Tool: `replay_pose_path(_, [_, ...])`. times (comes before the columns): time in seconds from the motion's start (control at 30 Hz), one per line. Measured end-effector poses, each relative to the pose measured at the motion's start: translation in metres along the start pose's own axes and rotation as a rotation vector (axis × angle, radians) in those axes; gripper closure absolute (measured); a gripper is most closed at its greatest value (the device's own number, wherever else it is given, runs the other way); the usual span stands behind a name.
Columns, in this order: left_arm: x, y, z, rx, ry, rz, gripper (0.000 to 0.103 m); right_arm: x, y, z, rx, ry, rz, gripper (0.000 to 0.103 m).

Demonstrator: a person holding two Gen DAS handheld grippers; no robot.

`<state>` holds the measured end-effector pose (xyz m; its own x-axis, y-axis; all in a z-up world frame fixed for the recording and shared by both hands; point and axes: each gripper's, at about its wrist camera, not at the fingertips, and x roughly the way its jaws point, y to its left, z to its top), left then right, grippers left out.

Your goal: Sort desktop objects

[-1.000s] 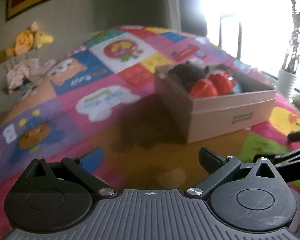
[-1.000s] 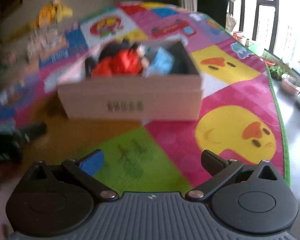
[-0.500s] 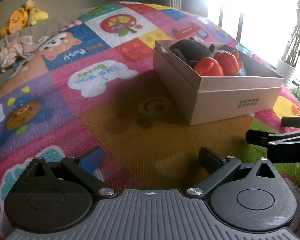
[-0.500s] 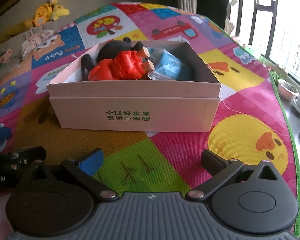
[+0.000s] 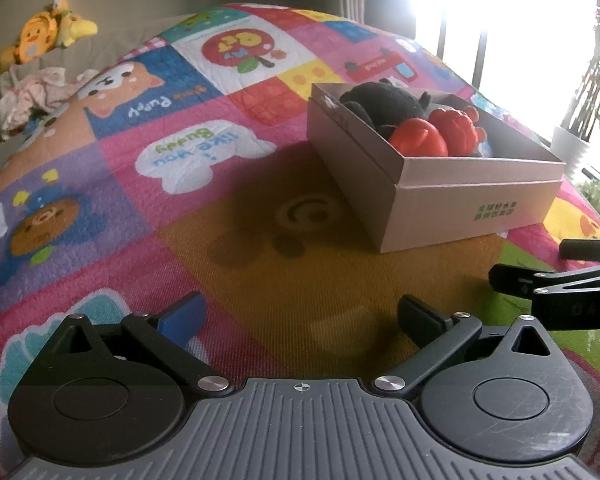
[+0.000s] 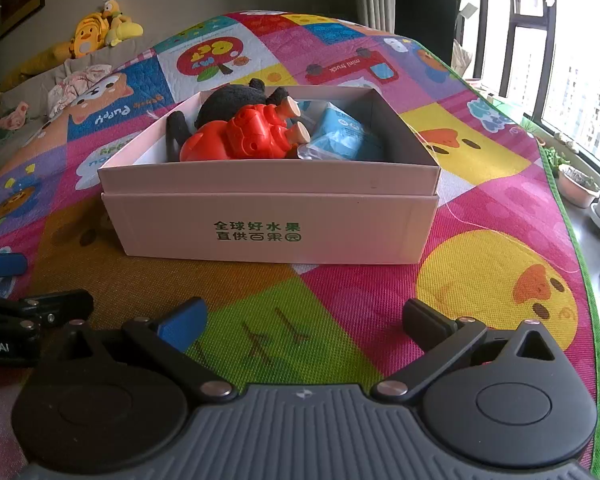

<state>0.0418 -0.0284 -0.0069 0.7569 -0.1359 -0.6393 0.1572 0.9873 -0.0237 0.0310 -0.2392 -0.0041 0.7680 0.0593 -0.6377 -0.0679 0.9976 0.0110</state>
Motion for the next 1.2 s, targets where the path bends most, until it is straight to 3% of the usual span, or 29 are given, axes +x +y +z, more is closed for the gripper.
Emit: replay_pose_path(1.2, [-0.0003, 0.0026, 0.0009, -0.026, -0.009, -0.023, 0.000, 0.0000, -0.0005, -0.0008, 0.003, -0.001, 0.001, 0.000])
